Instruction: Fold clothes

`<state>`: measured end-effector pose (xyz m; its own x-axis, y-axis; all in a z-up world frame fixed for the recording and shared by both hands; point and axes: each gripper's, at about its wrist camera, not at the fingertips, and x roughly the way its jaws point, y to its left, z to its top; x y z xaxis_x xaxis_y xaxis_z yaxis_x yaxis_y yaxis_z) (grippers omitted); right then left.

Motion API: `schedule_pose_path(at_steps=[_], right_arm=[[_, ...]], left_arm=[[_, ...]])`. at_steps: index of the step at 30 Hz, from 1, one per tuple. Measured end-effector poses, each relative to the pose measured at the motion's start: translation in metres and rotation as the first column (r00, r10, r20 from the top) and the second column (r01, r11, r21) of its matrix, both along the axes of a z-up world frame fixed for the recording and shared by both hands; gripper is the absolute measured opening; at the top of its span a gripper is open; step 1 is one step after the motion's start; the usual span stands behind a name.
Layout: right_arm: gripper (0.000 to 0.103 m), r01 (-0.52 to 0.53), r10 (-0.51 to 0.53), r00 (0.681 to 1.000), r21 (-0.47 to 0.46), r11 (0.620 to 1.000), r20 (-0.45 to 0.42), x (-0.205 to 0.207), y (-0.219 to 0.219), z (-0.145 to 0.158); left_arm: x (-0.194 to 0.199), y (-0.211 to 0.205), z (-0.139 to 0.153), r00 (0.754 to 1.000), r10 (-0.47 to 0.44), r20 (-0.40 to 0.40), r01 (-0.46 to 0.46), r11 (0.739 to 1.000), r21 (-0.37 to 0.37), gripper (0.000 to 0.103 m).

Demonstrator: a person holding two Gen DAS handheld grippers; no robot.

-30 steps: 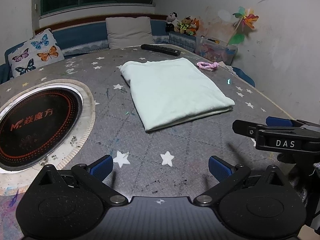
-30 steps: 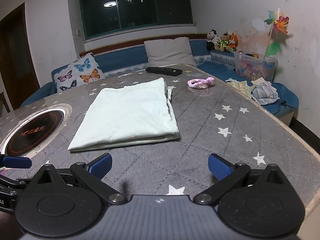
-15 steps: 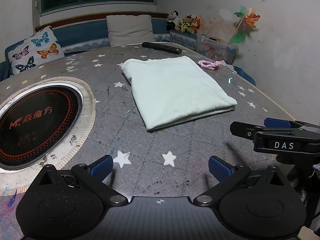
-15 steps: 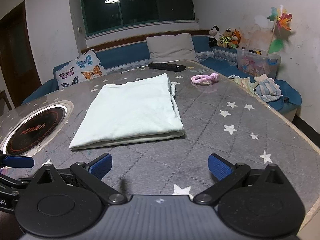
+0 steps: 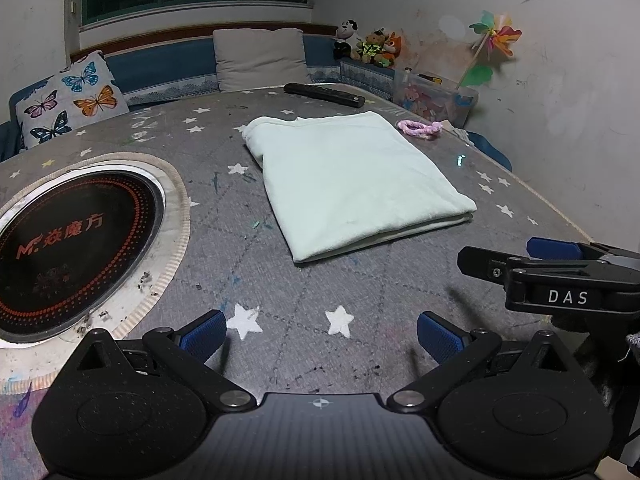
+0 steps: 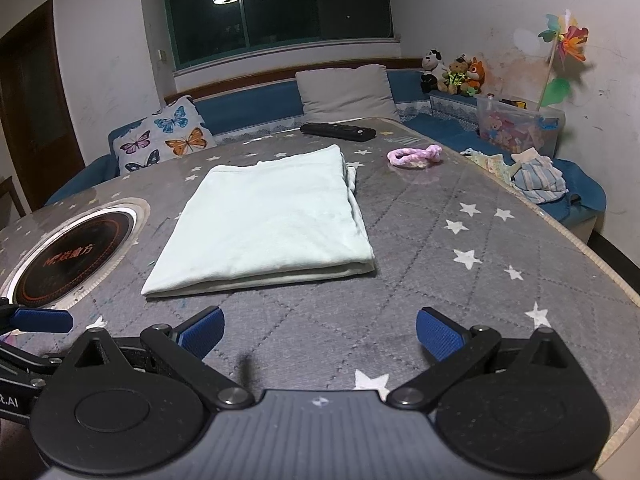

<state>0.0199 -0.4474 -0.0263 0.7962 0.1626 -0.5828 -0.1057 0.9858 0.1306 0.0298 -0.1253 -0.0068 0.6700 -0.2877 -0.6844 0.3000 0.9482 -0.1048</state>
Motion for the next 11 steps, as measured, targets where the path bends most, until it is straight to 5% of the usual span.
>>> schedule_pose_path(at_steps=[11], right_arm=[[0.103, 0.002, -0.002, 1.000, 0.001, 1.000, -0.002, 0.0005, -0.0001, -0.0003]], left_arm=[[0.0003, 0.0007, 0.0006, 1.000, -0.004, 0.004, 0.004, 1.000, -0.007, 0.103]])
